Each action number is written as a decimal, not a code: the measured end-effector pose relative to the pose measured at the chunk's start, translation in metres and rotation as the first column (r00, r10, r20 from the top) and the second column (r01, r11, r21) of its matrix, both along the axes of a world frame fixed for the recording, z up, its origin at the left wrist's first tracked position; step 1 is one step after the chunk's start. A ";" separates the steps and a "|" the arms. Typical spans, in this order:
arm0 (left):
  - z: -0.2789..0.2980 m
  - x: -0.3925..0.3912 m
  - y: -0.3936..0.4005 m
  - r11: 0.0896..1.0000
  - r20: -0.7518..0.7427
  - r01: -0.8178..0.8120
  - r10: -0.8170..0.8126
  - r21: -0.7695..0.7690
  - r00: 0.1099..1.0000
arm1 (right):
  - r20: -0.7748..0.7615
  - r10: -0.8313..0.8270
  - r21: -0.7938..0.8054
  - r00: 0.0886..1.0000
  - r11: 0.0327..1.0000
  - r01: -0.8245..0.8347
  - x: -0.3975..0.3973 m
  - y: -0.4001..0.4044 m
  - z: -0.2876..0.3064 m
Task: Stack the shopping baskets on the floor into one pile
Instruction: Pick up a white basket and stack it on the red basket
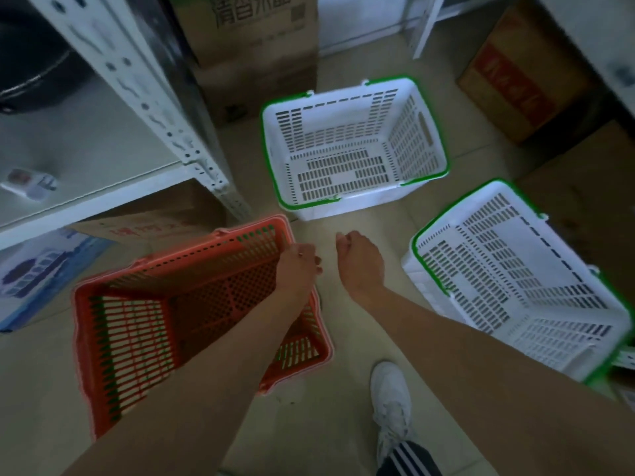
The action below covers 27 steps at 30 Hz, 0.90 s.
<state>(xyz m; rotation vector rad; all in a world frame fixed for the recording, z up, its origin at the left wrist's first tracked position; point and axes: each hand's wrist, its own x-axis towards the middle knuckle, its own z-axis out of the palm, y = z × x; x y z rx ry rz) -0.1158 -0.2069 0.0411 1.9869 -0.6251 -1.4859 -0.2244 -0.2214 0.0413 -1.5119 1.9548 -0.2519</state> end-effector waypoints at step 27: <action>-0.026 -0.281 -0.047 0.575 0.342 0.817 -0.779 0.052 0.526 | -0.074 -0.816 0.196 0.574 0.552 0.811 -0.367 0.088 -0.037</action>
